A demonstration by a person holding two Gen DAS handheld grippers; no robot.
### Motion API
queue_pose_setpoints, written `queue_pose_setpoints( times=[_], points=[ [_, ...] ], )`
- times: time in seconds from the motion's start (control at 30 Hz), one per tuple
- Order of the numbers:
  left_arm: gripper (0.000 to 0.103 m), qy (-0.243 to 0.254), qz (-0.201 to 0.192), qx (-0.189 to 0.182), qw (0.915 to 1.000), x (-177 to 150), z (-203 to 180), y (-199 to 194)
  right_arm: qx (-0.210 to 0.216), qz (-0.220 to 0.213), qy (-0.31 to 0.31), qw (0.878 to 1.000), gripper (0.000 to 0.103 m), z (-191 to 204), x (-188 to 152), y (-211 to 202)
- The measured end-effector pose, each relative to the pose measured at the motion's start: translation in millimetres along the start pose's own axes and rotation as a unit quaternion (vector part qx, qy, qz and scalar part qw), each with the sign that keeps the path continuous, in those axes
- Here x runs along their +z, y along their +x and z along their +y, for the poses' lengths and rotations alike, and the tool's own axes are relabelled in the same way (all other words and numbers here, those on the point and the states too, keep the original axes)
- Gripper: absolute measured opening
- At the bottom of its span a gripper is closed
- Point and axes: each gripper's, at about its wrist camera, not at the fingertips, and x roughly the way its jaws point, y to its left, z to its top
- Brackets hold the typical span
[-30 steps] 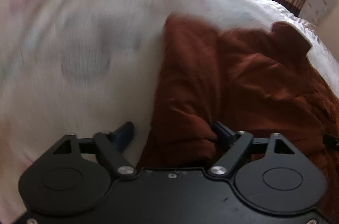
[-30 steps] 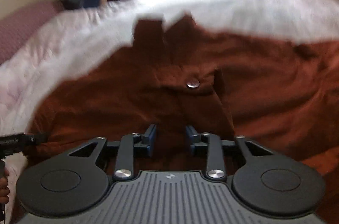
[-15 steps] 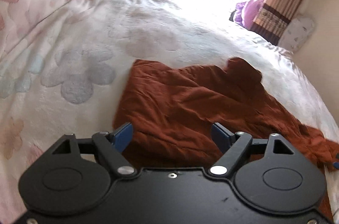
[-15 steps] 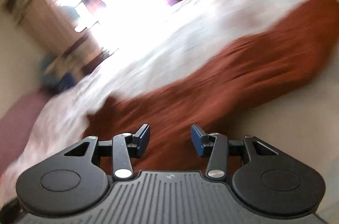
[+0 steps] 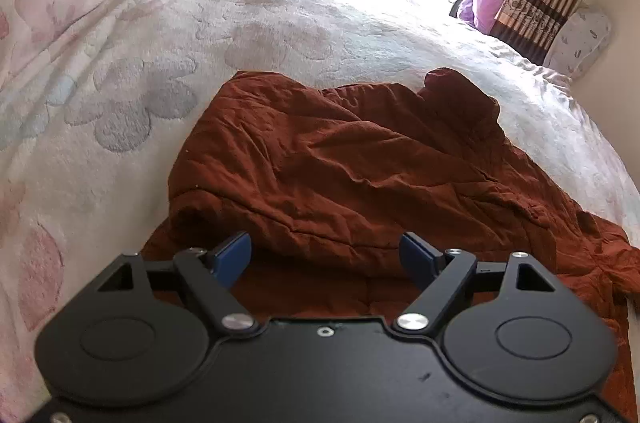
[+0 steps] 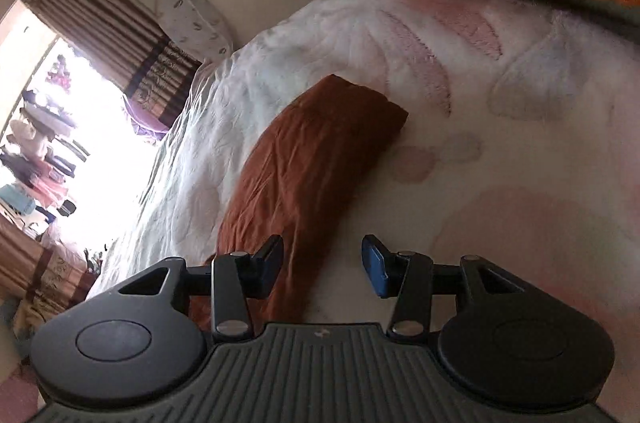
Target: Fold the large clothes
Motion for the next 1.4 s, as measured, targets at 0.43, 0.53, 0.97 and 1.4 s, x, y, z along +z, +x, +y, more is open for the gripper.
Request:
queue_pose_setpoints(
  times=[0.43, 0.53, 0.97, 1.4],
  points=[
    [0.083, 0.019, 0.024, 0.002, 0.9995, -1, -5, 11, -0.003, -0.032, -0.003, 0.999, 0.033, 4, 24, 15],
    [0.083, 0.02, 0.026, -0.002, 0.9995, -1, -6, 12, -0.001, -0.049, -0.045, 0.998, 0.01, 18, 24, 3],
    [0.083, -0.003, 0.021, -0.042, 0.9989, -3, 5, -3, 0.196, -0.1, -0.244, 0.945, 0.008, 204, -13, -98],
    [0.083, -0.09, 0.01, -0.135, 0.9867, 7, -9, -6, 0.279, 0.17, -0.441, 0.836, 0.047, 329, -310, -68]
  ],
)
